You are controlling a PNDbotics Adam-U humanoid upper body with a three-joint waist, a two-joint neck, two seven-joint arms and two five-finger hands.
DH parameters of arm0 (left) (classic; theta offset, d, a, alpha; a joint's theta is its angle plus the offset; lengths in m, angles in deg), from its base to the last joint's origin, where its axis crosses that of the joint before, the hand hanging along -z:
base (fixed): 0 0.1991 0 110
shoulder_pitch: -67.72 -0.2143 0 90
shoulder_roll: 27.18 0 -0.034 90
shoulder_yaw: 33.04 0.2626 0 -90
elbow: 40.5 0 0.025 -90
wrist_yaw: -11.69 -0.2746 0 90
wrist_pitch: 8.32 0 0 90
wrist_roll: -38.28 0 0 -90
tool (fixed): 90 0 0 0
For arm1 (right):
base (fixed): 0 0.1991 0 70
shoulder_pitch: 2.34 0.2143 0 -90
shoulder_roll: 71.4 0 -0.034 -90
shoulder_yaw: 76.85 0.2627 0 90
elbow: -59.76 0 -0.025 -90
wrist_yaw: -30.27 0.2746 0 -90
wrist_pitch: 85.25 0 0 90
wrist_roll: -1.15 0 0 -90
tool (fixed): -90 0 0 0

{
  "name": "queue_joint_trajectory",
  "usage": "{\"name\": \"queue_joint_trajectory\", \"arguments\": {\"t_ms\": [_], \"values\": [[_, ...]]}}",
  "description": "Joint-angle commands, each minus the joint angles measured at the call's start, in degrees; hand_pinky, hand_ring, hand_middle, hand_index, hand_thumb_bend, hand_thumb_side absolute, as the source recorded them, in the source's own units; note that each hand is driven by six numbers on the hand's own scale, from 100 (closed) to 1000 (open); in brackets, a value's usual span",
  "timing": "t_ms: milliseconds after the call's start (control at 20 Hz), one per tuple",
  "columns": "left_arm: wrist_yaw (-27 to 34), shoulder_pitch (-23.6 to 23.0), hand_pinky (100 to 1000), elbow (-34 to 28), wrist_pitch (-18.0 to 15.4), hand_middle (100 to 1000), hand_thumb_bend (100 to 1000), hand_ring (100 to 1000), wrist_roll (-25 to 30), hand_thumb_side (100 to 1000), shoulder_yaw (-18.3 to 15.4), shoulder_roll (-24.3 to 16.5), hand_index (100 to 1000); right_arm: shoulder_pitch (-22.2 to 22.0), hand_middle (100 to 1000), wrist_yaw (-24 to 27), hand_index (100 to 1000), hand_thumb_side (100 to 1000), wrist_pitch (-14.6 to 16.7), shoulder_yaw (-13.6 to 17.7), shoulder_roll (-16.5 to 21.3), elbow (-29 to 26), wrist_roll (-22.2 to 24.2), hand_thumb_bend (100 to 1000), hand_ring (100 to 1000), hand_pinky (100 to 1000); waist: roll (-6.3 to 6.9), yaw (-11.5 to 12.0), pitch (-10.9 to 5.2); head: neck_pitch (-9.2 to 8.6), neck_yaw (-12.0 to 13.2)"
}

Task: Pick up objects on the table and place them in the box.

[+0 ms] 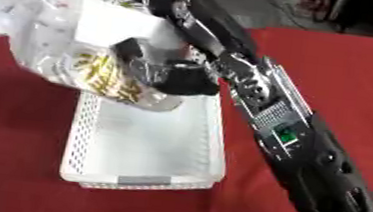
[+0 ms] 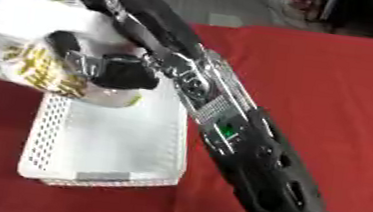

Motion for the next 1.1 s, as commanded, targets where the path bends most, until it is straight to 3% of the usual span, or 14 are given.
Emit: {"name": "queue_joint_trajectory", "arguments": {"t_ms": [50,100,150,200,350,450,500,550,600,650,700,750,800,1100], "values": [[0.23,0.38,748,-1.13,0.12,708,337,761,0.13,905,-0.01,-0.63,723,0.16,350,0.81,476,287,2.03,0.09,-0.05,1.33,1.42,100,377,100,0.11,0.13,-0.85,-0.03,-0.40],[0.22,0.38,749,-1.13,0.15,708,336,761,0.13,906,-0.02,-0.61,723,-0.14,380,0.84,492,402,2.50,0.10,0.04,1.98,1.75,100,400,100,0.10,0.13,-0.83,-0.03,-0.38],[0.20,0.38,749,-1.13,0.17,708,336,761,0.12,906,-0.02,-0.60,723,-0.35,386,0.81,498,413,3.00,0.13,0.10,2.54,2.02,100,405,100,0.10,0.13,-0.82,-0.04,-0.37],[0.19,0.40,749,-1.13,0.19,708,335,762,0.12,906,-0.02,-0.58,723,-0.56,443,0.70,557,504,3.51,0.14,0.18,3.03,2.35,100,449,100,0.10,0.13,-0.80,-0.05,-0.37],[0.13,0.40,749,-1.13,0.26,708,335,762,0.13,907,-0.03,-0.52,722,-1.07,523,0.06,641,603,4.93,0.38,0.34,4.22,3.41,100,513,100,0.10,0.10,-0.77,-0.09,-0.37],[0.10,0.39,749,-1.13,0.33,708,335,763,0.10,908,-0.08,-0.47,722,-1.55,637,-0.88,734,680,5.80,0.58,0.50,5.14,4.70,134,610,156,0.11,0.07,-0.75,-0.15,-0.37],[0.07,0.38,750,-1.13,0.35,708,334,763,0.09,908,-0.09,-0.46,722,-1.81,744,-1.50,827,731,6.30,0.67,0.60,5.68,5.76,381,703,276,0.11,0.05,-0.74,-0.17,-0.36],[0.05,0.37,750,-1.13,0.36,708,334,763,0.08,908,-0.11,-0.45,722,-2.02,735,-2.15,816,726,6.82,0.87,0.65,6.17,6.92,353,693,260,0.11,0.03,-0.73,-0.19,-0.34],[0.03,0.37,750,-1.13,0.38,708,335,763,0.05,908,-0.13,-0.43,722,-2.23,836,-2.78,934,753,7.23,1.16,0.72,6.65,8.02,628,787,436,0.11,0.01,-0.74,-0.21,-0.33],[0.02,0.36,750,-1.13,0.39,709,335,763,0.02,908,-0.16,-0.41,722,-2.47,878,-3.50,980,770,7.66,1.56,0.80,7.17,9.20,723,825,518,0.11,-0.02,-0.74,-0.25,-0.33],[0.00,0.35,750,-1.13,0.39,708,335,763,0.00,908,-0.17,-0.40,722,-2.70,901,-4.09,1000,788,7.97,2.03,0.84,7.61,10.09,742,849,568,0.11,-0.05,-0.74,-0.29,-0.30],[-0.01,0.35,750,-1.13,0.40,708,335,763,-0.01,908,-0.18,-0.38,722,-2.85,836,-4.49,934,753,8.26,2.48,0.81,7.89,10.60,628,787,436,0.12,-0.06,-0.74,-0.29,-0.29],[-0.02,0.35,750,-1.13,0.40,709,335,763,-0.03,908,-0.19,-0.38,722,-2.93,942,-4.69,1000,814,8.48,2.75,0.80,8.07,10.85,775,892,646,0.12,-0.09,-0.74,-0.32,-0.27],[-0.10,0.29,750,-1.13,0.48,709,335,763,-0.13,909,-0.28,-0.30,722,-4.12,982,-6.98,1000,824,7.13,5.27,1.11,9.44,8.36,787,926,690,0.16,-0.27,-0.72,-0.38,-0.17]]}}
